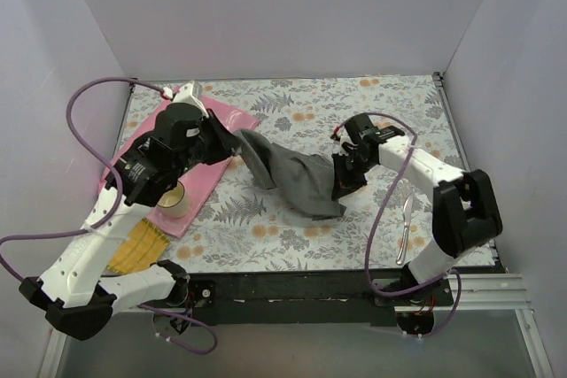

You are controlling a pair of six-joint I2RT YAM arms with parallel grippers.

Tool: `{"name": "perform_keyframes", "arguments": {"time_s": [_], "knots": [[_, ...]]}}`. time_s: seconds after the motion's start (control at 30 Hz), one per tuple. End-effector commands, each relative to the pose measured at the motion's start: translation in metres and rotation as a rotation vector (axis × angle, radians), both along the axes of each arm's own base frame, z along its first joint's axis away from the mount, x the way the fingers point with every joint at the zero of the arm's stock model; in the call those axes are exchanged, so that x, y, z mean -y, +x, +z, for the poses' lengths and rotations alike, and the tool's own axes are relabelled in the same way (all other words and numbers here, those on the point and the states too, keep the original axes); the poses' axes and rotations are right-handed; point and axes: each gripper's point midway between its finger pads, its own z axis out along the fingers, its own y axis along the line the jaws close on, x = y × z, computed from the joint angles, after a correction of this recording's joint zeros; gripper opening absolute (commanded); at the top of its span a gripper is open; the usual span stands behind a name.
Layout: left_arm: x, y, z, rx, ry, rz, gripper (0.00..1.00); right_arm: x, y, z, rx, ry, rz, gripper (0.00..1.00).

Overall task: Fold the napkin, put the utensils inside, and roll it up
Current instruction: Flatten the napkin out

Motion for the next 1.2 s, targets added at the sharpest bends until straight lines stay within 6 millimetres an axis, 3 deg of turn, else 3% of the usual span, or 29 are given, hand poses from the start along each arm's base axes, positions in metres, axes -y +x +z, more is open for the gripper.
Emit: {"name": "perform_keyframes", "arguments": {"time_s": [0.0, 0.03, 0.07, 0.1, 0.13, 0.2, 0.27, 0.33, 0.37, 0.4, 0.43, 0.47, 0.5, 0.57, 0.6, 0.63, 0.67, 0.7, 0.73, 0.77, 0.87, 1.07, 1.1, 1.13, 1.17], "knots": [[-0.024, 0.007, 0.074, 0.231, 0.027, 0.051, 0.00, 0.002, -0.027, 0.096, 0.112, 0.115, 0.052, 0.01], [-0.032, 0.005, 0.093, 0.264, 0.029, 0.074, 0.00, 0.005, -0.033, 0.104, 0.108, 0.114, 0.051, 0.01], [-0.041, 0.008, 0.098, 0.282, 0.066, 0.109, 0.00, 0.012, -0.045, 0.112, 0.074, 0.097, 0.048, 0.01], [-0.044, 0.009, 0.104, 0.291, 0.082, 0.122, 0.00, 0.012, -0.047, 0.134, 0.108, 0.114, 0.049, 0.01], [-0.052, 0.007, 0.113, 0.300, 0.095, 0.141, 0.00, 0.015, -0.049, 0.142, 0.112, 0.106, 0.045, 0.01], [-0.060, 0.010, 0.112, 0.282, 0.137, 0.182, 0.00, 0.021, -0.053, 0.164, 0.124, 0.089, 0.017, 0.01], [-0.064, 0.006, 0.099, 0.230, 0.174, 0.183, 0.00, 0.026, -0.046, 0.172, 0.133, 0.081, -0.021, 0.01], [-0.062, 0.002, 0.082, 0.181, 0.190, 0.161, 0.00, 0.019, -0.024, 0.173, 0.127, 0.132, -0.084, 0.01], [-0.058, 0.002, 0.063, 0.137, 0.208, 0.147, 0.00, 0.015, -0.015, 0.172, 0.115, 0.168, -0.108, 0.01], [-0.053, 0.000, 0.052, 0.098, 0.200, 0.127, 0.00, 0.003, 0.011, 0.172, 0.118, 0.250, -0.138, 0.01], [-0.049, 0.000, 0.041, 0.057, 0.200, 0.119, 0.00, -0.002, 0.023, 0.167, 0.108, 0.279, -0.160, 0.01], [-0.044, -0.001, 0.024, 0.006, 0.207, 0.109, 0.00, -0.004, 0.036, 0.162, 0.103, 0.294, -0.176, 0.01], [-0.038, -0.001, 0.014, -0.031, 0.189, 0.102, 0.00, -0.001, 0.059, 0.141, 0.076, 0.278, -0.204, 0.01], [-0.022, -0.002, -0.006, -0.107, 0.173, 0.050, 0.00, 0.006, 0.089, 0.131, 0.102, 0.248, -0.203, 0.13], [-0.017, -0.002, -0.018, -0.137, 0.166, 0.039, 0.00, 0.022, 0.110, 0.099, 0.093, 0.121, -0.233, 0.19], [-0.010, -0.003, -0.024, -0.157, 0.149, 0.018, 0.00, 0.029, 0.124, 0.097, 0.140, 0.064, -0.193, 0.31], [-0.008, -0.001, -0.028, -0.166, 0.140, 0.023, 0.00, 0.033, 0.139, 0.109, 0.190, 0.032, -0.180, 0.39], [-0.006, 0.001, -0.033, -0.174, 0.131, 0.033, 0.00, 0.036, 0.150, 0.099, 0.192, -0.001, -0.173, 0.44], [-0.005, 0.002, -0.033, -0.171, 0.112, 0.044, 0.00, 0.035, 0.157, 0.099, 0.208, -0.002, -0.160, 0.56], [-0.007, 0.005, -0.032, -0.156, 0.106, 0.067, 0.00, 0.035, 0.161, 0.109, 0.222, -0.003, -0.159, 0.58], [-0.013, 0.013, -0.036, -0.142, 0.109, 0.125, 0.00, 0.031, 0.147, 0.102, 0.188, -0.044, -0.126, 0.66], [-0.009, 0.015, -0.058, -0.183, 0.133, 0.119, 0.00, 0.005, 0.049, 0.074, 0.181, -0.149, 0.000, 0.71], [-0.009, 0.015, -0.060, -0.184, 0.133, 0.120, 0.00, -0.010, 0.029, 0.078, 0.201, -0.121, 0.014, 0.71], [-0.010, 0.014, -0.061, -0.187, 0.133, 0.125, 0.00, -0.006, 0.011, 0.059, 0.171, -0.172, 0.005, 0.68], [-0.011, 0.014, -0.063, -0.191, 0.137, 0.130, 0.00, -0.008, -0.001, 0.052, 0.171, -0.187, 0.010, 0.66]]}}
